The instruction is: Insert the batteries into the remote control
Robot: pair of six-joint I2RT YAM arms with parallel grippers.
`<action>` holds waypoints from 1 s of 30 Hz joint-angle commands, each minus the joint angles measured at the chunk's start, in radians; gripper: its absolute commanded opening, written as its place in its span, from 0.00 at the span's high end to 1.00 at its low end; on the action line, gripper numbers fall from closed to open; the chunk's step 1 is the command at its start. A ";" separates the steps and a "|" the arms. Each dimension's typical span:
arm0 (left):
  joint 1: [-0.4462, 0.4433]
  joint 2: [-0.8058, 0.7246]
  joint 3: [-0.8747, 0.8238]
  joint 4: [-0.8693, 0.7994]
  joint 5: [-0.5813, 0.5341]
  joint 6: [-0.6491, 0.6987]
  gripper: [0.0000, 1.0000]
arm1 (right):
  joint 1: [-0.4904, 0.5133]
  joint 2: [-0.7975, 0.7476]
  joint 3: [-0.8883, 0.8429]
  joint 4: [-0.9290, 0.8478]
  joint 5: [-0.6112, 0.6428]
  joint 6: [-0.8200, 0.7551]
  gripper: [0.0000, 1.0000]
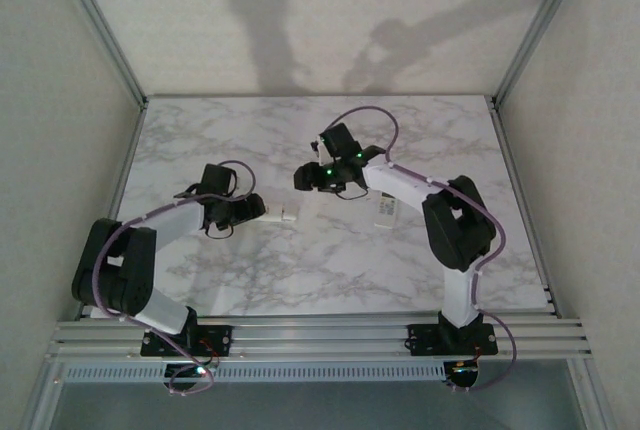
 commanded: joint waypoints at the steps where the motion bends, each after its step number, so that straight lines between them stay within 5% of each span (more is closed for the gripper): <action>1: -0.011 0.031 0.028 -0.015 -0.022 -0.025 0.26 | 0.022 0.058 0.037 -0.078 -0.065 0.144 0.40; 30: -0.099 0.133 0.015 0.051 -0.020 -0.077 0.49 | 0.148 0.173 0.080 -0.225 0.050 -0.014 0.61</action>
